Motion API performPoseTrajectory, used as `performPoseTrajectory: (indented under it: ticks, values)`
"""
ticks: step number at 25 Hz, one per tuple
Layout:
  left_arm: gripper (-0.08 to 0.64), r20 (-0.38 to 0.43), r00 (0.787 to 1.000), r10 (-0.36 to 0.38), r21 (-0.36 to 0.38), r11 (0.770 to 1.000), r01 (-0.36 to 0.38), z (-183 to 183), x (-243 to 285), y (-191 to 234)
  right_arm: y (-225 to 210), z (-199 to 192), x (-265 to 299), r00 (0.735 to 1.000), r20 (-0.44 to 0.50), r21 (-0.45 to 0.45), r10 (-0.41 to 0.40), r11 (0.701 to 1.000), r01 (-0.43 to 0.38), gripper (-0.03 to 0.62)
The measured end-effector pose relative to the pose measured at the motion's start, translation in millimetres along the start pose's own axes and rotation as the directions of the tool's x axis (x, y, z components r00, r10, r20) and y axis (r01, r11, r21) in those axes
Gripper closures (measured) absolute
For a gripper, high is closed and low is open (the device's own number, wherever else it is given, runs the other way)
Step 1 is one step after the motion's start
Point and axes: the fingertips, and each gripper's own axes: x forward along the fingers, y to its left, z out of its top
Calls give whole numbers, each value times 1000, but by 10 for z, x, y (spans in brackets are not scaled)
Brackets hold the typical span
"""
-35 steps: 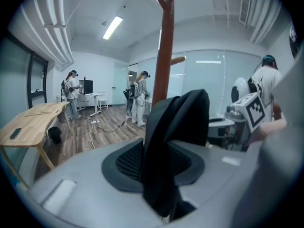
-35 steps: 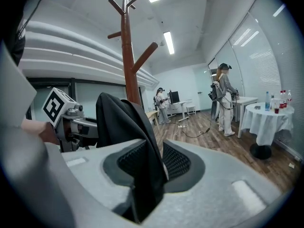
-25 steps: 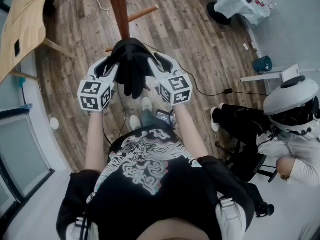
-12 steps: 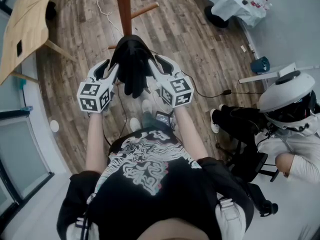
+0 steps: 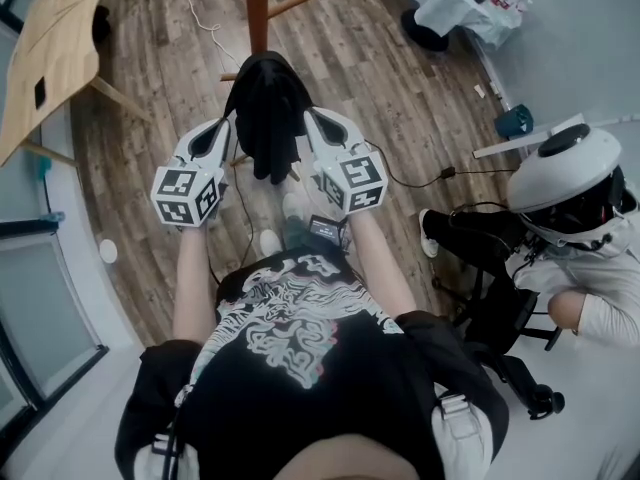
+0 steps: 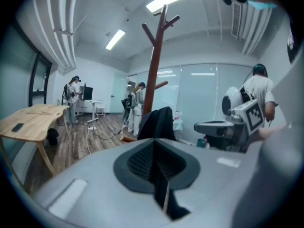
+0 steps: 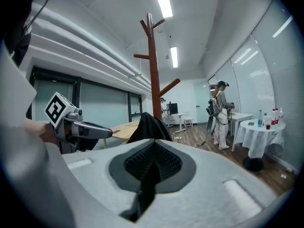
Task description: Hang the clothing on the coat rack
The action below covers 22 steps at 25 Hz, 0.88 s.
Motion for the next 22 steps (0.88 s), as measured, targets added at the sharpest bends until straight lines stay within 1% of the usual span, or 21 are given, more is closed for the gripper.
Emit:
performPoseTrajectory:
  ticks: [2,4,6,9,11,13,15,16,17,20,22]
  values:
    - [571,12,1000,-12,-8,1000,13,-21,-92,-28,93,-1,-82,1000,3,-5,-11,1000,11,594]
    - [571,24,999,-23,-47,999,24,-65,-178,-39,188,-14,-161,1000,4,-8,-21,1000,21,594]
    - [571,29,999,-17,-73,997,19,-111,-275,-50,276,-42,-244,1000,1,-10,-29,1000,29,594]
    - [571,28,1000,2,-76,997,0,-163,-434,-119,383,-78,-408,999,1,-11,-35,999,35,594]
    - [571,42,999,10,-70,998,-7,-158,-563,-195,447,-92,-532,999,9,-4,-36,999,36,594]
    - [571,62,998,19,-48,999,-16,-113,-667,-276,456,-74,-643,999,30,38,-45,998,44,594]
    - [571,76,997,33,-21,999,-31,-82,-744,-342,428,0,-758,995,75,120,-66,991,57,594]
    - [571,80,996,44,-12,999,-43,-86,-785,-358,432,47,-816,992,100,142,-78,988,64,594]
    - [571,81,995,58,-8,998,-58,-102,-829,-361,457,94,-868,989,122,136,-84,988,67,594]
    - [571,78,993,93,-15,996,-93,-137,-961,-366,556,197,-978,986,153,59,-69,996,61,594]
    - [571,87,990,108,-26,994,-106,-114,-1041,-406,559,221,-1042,985,159,51,-60,997,52,594]
